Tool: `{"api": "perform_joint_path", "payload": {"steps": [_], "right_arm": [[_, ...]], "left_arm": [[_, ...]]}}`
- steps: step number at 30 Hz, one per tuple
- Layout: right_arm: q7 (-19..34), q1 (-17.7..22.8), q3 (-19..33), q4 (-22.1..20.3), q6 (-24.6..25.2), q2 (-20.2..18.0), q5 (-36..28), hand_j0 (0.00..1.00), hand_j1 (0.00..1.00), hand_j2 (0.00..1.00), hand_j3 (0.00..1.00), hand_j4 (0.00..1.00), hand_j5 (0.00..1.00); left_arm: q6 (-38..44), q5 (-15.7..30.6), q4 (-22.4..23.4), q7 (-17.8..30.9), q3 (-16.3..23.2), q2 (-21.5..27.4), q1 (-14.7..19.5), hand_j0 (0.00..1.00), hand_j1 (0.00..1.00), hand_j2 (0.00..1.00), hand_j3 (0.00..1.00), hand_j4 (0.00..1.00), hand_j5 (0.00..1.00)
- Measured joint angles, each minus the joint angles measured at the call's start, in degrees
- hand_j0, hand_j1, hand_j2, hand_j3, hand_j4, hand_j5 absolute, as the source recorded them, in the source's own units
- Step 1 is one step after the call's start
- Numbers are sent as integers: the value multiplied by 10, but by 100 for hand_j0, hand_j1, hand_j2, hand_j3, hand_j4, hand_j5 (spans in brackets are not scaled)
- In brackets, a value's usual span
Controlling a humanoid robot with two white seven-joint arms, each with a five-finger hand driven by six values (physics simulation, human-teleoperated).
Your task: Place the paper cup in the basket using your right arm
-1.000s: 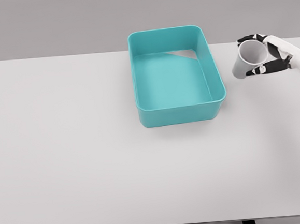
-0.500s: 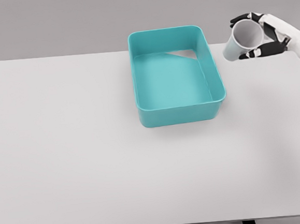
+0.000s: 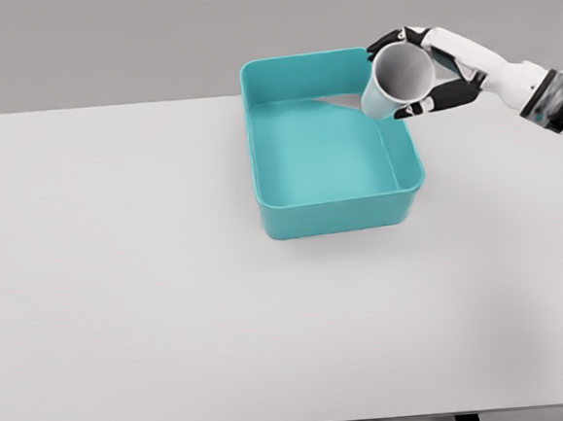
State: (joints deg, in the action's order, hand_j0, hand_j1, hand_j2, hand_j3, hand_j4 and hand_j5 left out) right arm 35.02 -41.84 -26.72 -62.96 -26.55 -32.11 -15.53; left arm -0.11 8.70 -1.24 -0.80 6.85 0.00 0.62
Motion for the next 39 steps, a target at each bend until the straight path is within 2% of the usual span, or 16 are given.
{"api": "perform_joint_path", "payload": {"steps": [6,12,16,26,34,36,37,38,39], "right_arm": [[0,-1,5,2,1,45,76,70,70,70,70,70,70],[1,-9,7,-4,10,81,192,71,71,71,71,71,71],[0,-18,8,-23,29,99,279,72,72,72,72,72,72],[0,-19,5,-108,116,116,471,73,73,73,73,73,73],[0,-19,-31,-122,141,156,589,73,73,73,73,73,73],[0,-19,-37,-123,146,161,613,76,76,76,76,76,76],[0,-19,-38,-124,153,161,621,83,83,83,83,83,83],[0,-20,-39,-125,159,161,627,100,100,100,100,100,100],[0,-20,-40,-126,163,161,631,100,100,100,100,100,100]], "left_arm": [[0,0,0,0,0,0,0,100,100,100,100,100,100],[0,0,0,0,0,0,0,100,100,100,100,100,100],[0,0,0,0,0,0,0,100,100,100,100,100,100],[0,0,0,0,0,0,0,100,100,100,100,100,100],[0,0,0,0,0,0,0,100,100,100,100,100,100],[0,0,0,0,0,0,0,100,100,100,100,100,100],[0,0,0,0,0,0,0,100,100,100,100,100,100],[0,0,0,0,0,0,0,100,100,100,100,100,100],[0,0,0,0,0,0,0,100,100,100,100,100,100]]}}
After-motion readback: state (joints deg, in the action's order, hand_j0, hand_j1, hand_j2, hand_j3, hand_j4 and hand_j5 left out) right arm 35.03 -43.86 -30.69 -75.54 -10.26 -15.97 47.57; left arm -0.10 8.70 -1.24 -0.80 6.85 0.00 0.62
